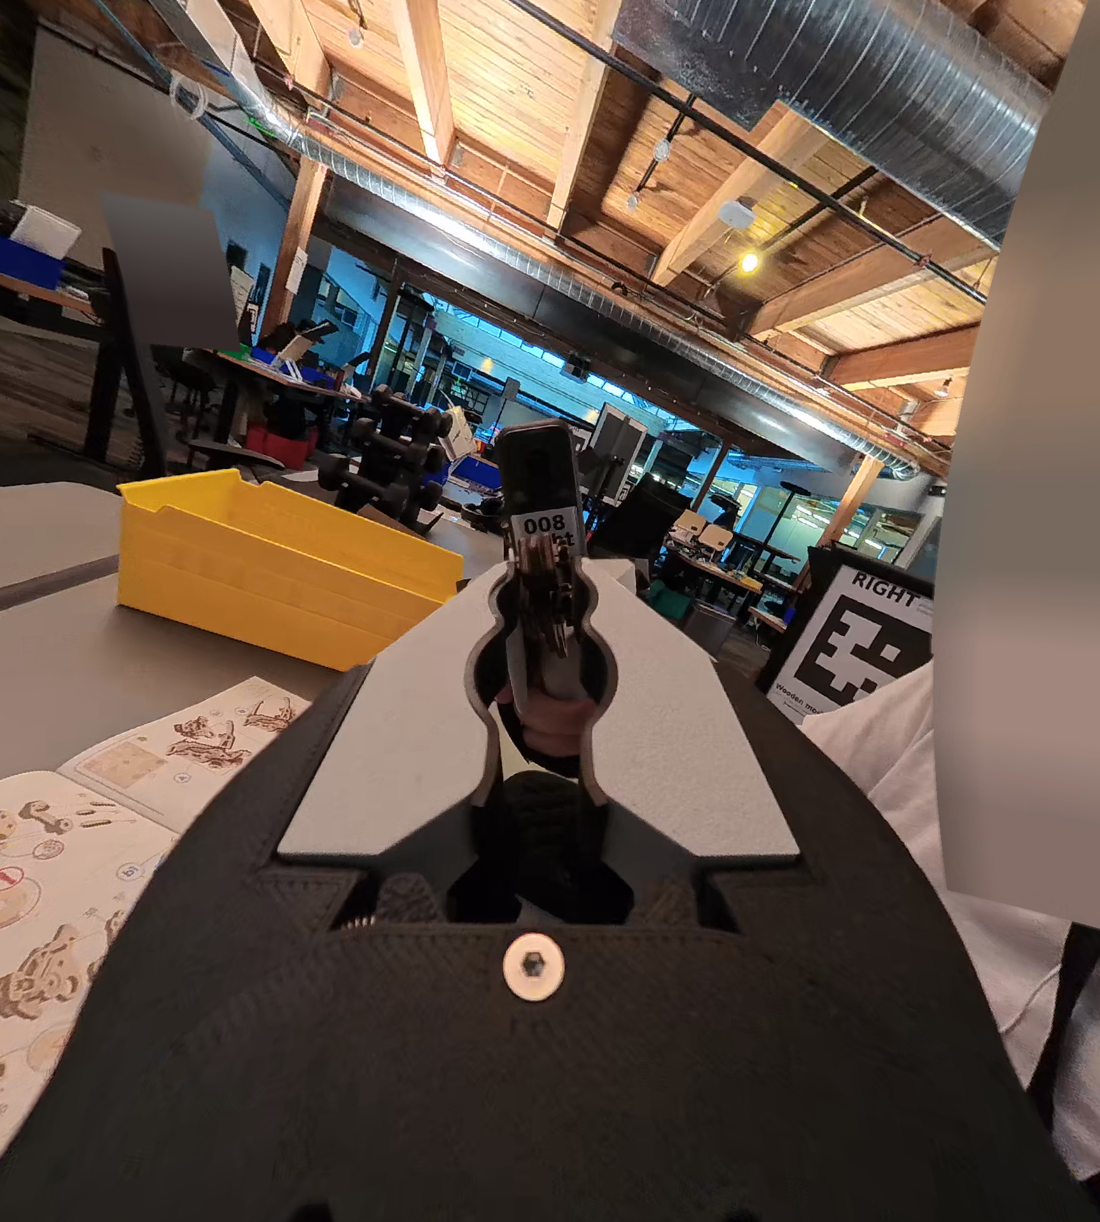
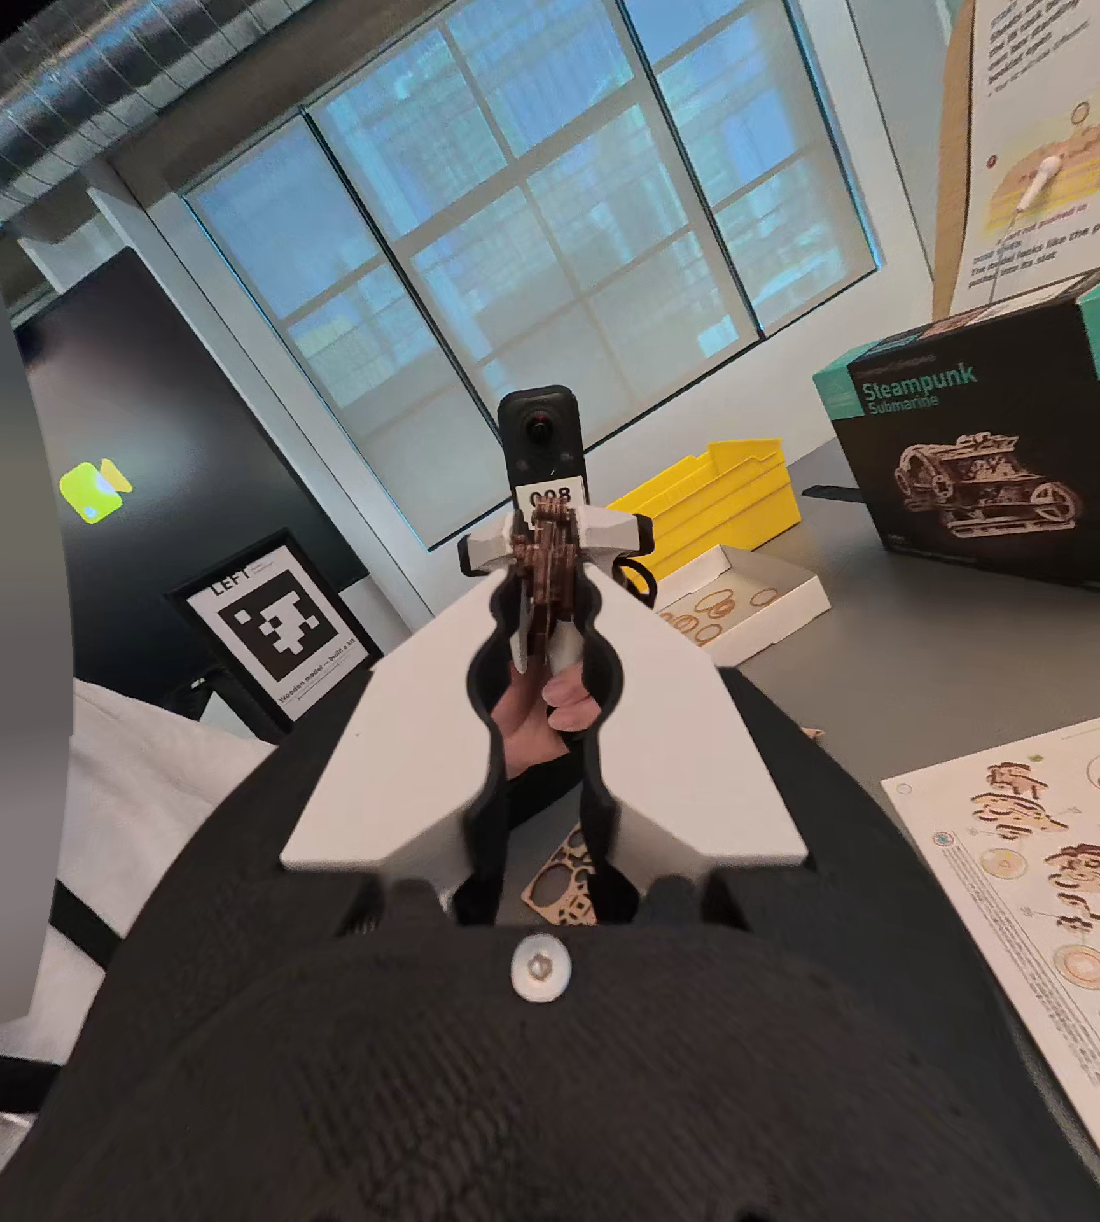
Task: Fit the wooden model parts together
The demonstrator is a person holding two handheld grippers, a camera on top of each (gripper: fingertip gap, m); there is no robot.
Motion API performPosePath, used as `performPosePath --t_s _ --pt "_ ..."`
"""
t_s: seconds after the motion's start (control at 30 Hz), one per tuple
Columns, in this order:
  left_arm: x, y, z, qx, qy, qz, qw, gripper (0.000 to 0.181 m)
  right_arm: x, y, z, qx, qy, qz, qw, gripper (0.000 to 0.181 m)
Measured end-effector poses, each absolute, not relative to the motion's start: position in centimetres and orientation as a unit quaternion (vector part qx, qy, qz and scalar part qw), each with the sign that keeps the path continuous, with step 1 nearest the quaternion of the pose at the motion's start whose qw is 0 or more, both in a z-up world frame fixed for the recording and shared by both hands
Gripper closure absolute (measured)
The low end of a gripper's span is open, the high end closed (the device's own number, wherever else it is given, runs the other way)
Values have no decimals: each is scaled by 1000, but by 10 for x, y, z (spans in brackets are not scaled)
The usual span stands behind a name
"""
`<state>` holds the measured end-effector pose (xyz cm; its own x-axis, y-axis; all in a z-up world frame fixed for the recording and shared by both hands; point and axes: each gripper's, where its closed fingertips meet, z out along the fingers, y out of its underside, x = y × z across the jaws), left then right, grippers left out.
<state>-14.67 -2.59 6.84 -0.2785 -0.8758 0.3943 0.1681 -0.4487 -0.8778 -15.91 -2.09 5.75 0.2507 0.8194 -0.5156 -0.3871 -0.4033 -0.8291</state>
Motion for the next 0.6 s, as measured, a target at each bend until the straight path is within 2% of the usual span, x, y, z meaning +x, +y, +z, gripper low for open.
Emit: performPosePath --t_s 0.13,0.23,0.3,0.37,0.47,0.6 --pt "-146 -28 66 -469 372 -715 360 167 -157 -23 54 -600 -195 571 526 169" --pt "-151 -20 60 -495 364 -713 338 129 -146 -27 50 -608 -202 553 532 169" --pt "-158 -15 31 -555 386 -672 302 135 -131 -28 40 -630 -202 524 536 169" --pt "-167 -8 -21 -653 395 -603 233 153 -112 -28 20 -668 -202 478 534 168" --pt "-174 -5 -85 -747 369 -540 119 159 -93 -33 -13 -715 -205 423 518 168" --pt "-156 -15 -110 -757 316 -572 5 158 -84 -43 -41 -748 -214 365 512 169"
